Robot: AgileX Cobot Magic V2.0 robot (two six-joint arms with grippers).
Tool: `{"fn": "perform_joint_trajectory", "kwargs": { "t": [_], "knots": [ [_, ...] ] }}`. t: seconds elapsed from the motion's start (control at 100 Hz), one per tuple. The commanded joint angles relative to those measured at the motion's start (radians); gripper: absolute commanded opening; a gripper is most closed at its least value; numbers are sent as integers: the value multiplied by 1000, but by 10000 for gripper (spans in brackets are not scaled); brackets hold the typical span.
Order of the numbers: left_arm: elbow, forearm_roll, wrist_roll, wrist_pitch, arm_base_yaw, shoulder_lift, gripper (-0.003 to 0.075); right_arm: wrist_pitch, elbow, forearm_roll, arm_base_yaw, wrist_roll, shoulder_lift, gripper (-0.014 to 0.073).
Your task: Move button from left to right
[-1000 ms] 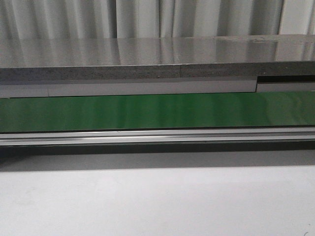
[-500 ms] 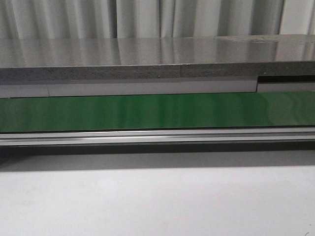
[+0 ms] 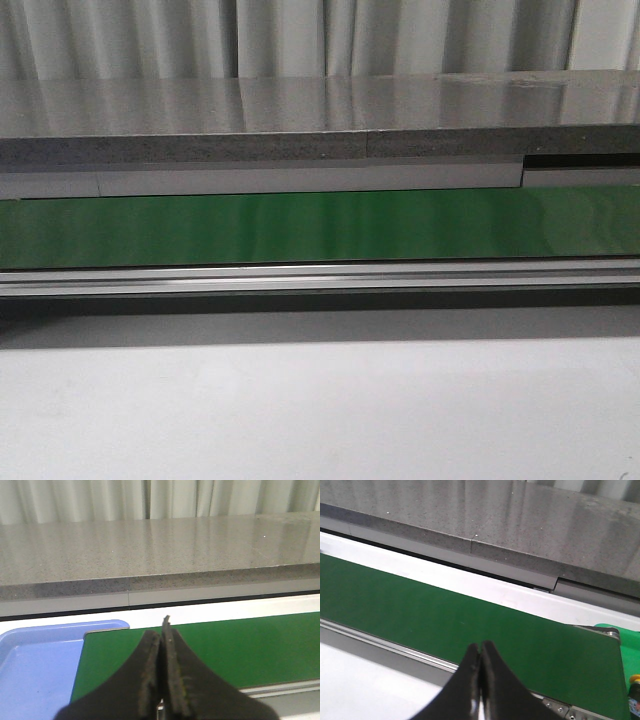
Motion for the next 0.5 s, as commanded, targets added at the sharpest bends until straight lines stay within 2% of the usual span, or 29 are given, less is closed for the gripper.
{"fn": "perform_joint_trajectory", "kwargs": {
  "t": [0.0,0.49],
  "knots": [
    [-30,-11,-4,-83,-4,7,-20,-61,-26,28,2,2,5,-68],
    [-30,-11,-4,-83,-4,7,-20,-66,-23,59,2,2,5,-68]
  ]
}}
